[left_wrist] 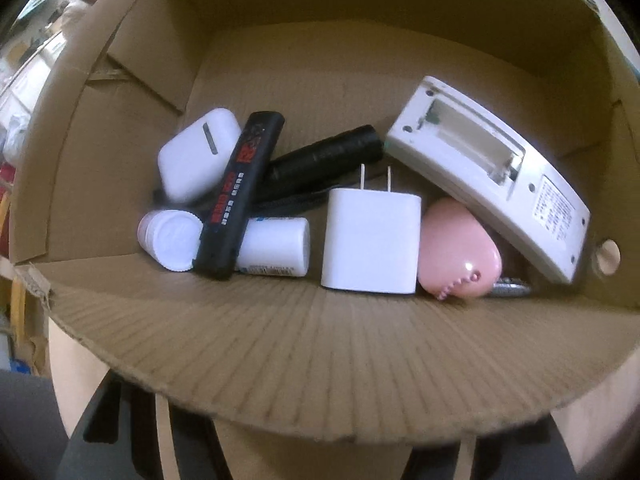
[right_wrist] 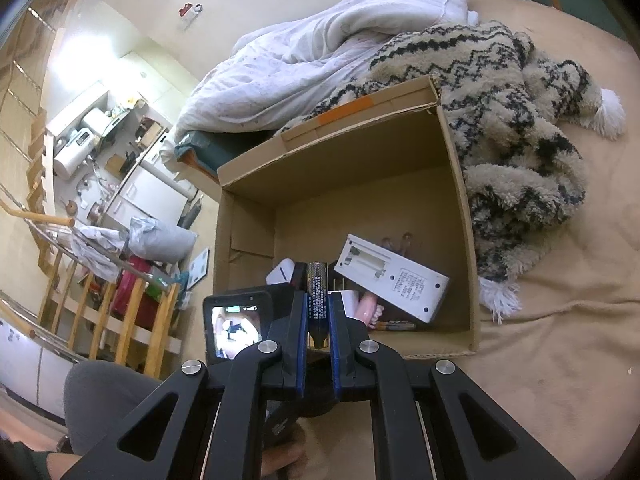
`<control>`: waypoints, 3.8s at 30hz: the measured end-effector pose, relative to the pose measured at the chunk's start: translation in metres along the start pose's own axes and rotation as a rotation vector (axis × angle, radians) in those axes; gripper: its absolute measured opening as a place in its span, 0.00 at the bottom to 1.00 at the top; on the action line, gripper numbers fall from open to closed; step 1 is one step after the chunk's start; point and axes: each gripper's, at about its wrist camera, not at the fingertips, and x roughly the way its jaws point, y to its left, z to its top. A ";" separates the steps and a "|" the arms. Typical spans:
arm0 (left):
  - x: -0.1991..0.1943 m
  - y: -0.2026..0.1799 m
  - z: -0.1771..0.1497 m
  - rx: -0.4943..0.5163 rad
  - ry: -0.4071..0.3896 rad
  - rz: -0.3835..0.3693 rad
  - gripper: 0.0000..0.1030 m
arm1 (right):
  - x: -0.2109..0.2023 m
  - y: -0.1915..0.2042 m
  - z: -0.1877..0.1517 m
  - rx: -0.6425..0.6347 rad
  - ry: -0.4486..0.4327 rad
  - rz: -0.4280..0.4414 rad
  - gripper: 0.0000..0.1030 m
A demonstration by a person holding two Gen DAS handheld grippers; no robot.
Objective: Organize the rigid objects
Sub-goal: 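Grasp pink perfume bottle with left tool while right tool holds battery, then carry bottle and battery into the box and open both tools, then withdraw both open tools away from the box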
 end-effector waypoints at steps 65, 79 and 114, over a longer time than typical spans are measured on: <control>-0.060 0.037 0.098 0.083 -0.087 -0.026 0.61 | 0.067 -0.021 0.050 0.022 0.057 -0.173 0.11; -0.091 0.061 0.096 0.035 -0.118 -0.022 0.74 | 0.037 -0.006 0.053 -0.020 -0.098 -0.224 1.00; -0.235 0.152 -0.047 -0.053 -0.574 0.017 0.99 | -0.080 0.071 -0.061 -0.267 -0.410 -0.296 1.00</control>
